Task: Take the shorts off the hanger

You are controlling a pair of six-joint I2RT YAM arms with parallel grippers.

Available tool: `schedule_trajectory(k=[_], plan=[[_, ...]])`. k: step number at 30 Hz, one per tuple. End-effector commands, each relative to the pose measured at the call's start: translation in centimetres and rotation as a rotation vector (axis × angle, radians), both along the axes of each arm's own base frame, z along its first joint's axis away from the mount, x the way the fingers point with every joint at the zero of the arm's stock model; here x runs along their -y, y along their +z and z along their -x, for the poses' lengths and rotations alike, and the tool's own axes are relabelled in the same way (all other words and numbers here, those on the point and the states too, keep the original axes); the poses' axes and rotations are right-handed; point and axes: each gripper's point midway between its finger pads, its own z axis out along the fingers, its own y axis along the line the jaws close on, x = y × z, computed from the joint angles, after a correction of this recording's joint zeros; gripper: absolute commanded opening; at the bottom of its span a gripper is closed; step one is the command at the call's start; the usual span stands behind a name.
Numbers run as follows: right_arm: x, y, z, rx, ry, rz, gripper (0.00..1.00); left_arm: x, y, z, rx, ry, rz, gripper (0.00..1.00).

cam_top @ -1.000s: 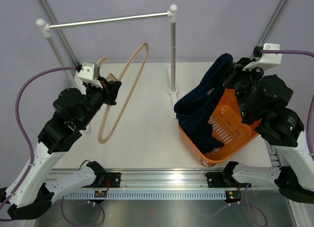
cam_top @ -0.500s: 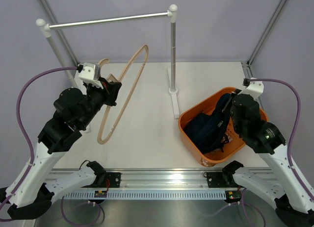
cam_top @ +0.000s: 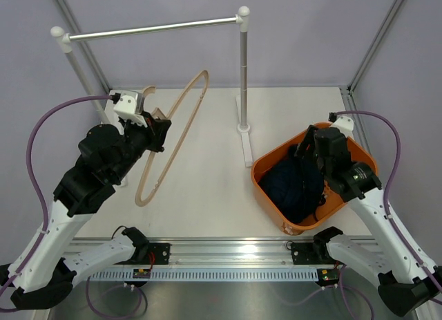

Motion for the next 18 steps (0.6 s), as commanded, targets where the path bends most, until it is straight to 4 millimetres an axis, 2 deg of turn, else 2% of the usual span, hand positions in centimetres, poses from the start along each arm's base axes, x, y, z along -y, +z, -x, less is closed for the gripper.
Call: schedule_trajectory(k=[1, 2, 9, 12, 13, 16, 18], plan=[[-0.5, 3.4, -0.5, 0.085, 0.015, -0.05, 0.73, 0.0, 2.2, 0.1, 0.049, -0.005, 0.028, 0.0], [-0.5, 3.7, -0.5, 0.089, 0.019, -0.054, 0.78, 0.0, 2.0, 0.1, 0.045, -0.004, 0.023, 0.0], [-2.0, 6.4, -1.1, 0.139, 0.092, -0.083, 0.84, -0.3, 1.8, -2.0, 0.003, 0.08, -0.042, 0.0], [-3.1, 7.3, -2.0, 0.143, 0.139, -0.085, 0.85, -0.2, 2.2, -4.2, -0.016, 0.132, -0.08, 0.0], [-3.4, 7.5, -2.3, 0.148, 0.15, -0.087, 0.85, 0.4, 2.6, -5.4, -0.021, 0.141, -0.091, 0.0], [-4.3, 8.4, -3.1, 0.16, 0.186, -0.092, 0.86, 0.0, 2.8, -7.8, -0.039, 0.212, -0.135, 0.0], [-4.8, 8.9, -3.4, 0.167, 0.208, -0.099, 0.86, -0.2, 3.9, -9.8, -0.025, 0.252, -0.141, 0.0]])
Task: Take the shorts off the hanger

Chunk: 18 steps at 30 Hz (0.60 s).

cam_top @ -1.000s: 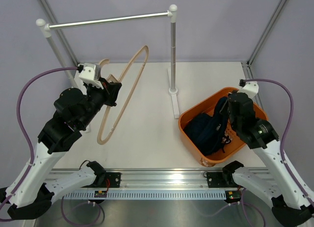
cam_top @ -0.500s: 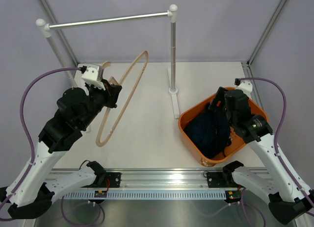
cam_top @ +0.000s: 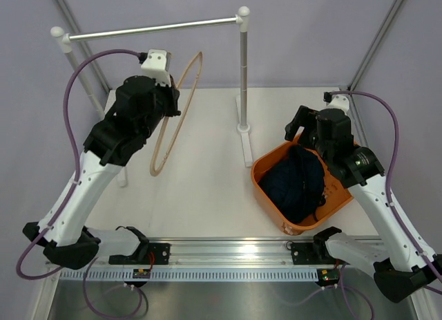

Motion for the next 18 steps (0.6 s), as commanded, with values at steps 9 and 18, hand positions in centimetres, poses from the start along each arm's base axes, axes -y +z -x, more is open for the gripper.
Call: schedule_trajectory(k=[9, 18], plan=[[-2.2, 4.4, -1.6, 0.11, 0.106, -0.035, 0.87, -3.9, 6.9, -8.2, 0.124, 0.172, -0.008, 0.0], [-3.5, 4.9, -2.5, 0.122, 0.155, -0.041, 0.87, -7.9, 8.4, -13.2, 0.193, 0.257, -0.009, 0.0]])
